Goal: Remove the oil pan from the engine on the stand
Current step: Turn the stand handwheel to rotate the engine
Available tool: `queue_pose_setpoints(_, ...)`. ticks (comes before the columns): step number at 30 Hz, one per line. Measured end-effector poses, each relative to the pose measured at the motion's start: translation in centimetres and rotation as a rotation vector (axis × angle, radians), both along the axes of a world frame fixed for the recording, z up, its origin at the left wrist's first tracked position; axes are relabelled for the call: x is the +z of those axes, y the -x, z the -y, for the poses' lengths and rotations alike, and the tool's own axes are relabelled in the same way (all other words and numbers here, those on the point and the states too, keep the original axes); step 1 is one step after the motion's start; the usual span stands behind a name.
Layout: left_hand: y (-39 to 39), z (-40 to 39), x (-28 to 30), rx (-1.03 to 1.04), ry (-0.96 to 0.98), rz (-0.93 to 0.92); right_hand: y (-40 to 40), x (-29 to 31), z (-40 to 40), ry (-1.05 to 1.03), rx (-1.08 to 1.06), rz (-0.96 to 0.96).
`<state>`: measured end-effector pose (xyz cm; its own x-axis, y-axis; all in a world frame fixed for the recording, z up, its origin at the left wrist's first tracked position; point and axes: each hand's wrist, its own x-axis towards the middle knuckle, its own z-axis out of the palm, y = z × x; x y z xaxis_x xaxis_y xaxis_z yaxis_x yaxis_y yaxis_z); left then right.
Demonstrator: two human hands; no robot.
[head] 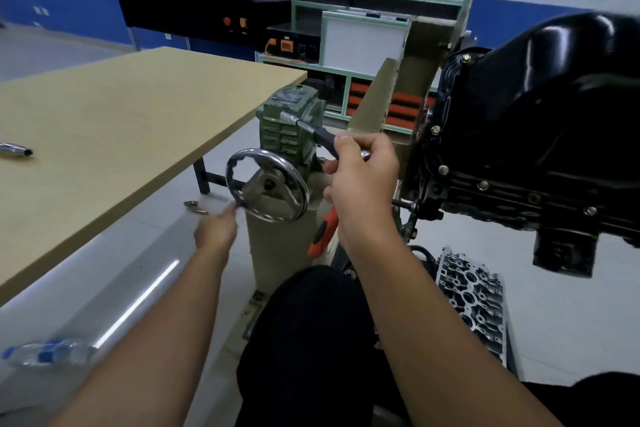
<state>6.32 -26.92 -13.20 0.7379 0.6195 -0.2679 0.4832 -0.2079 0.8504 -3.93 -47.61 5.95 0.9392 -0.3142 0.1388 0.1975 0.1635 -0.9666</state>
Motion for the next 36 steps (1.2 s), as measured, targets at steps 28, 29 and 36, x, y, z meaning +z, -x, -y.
queue_pose_setpoints(28, -0.9, -1.4, 7.0, -0.037, -0.271, 0.193, 0.5, 0.7, 3.1, 0.124, -0.022, 0.103)
queue_pose_setpoints(29, -0.3, -2.2, 5.5, -0.018, -0.285, 0.121, 0.6, 0.5, 3.3, 0.143, -0.012, 0.105)
queue_pose_setpoints(36, 2.2, 8.8, 1.9, -0.388, -0.208, 0.115, 0.9, -1.0, 4.4, 0.162, 0.006, 0.071)
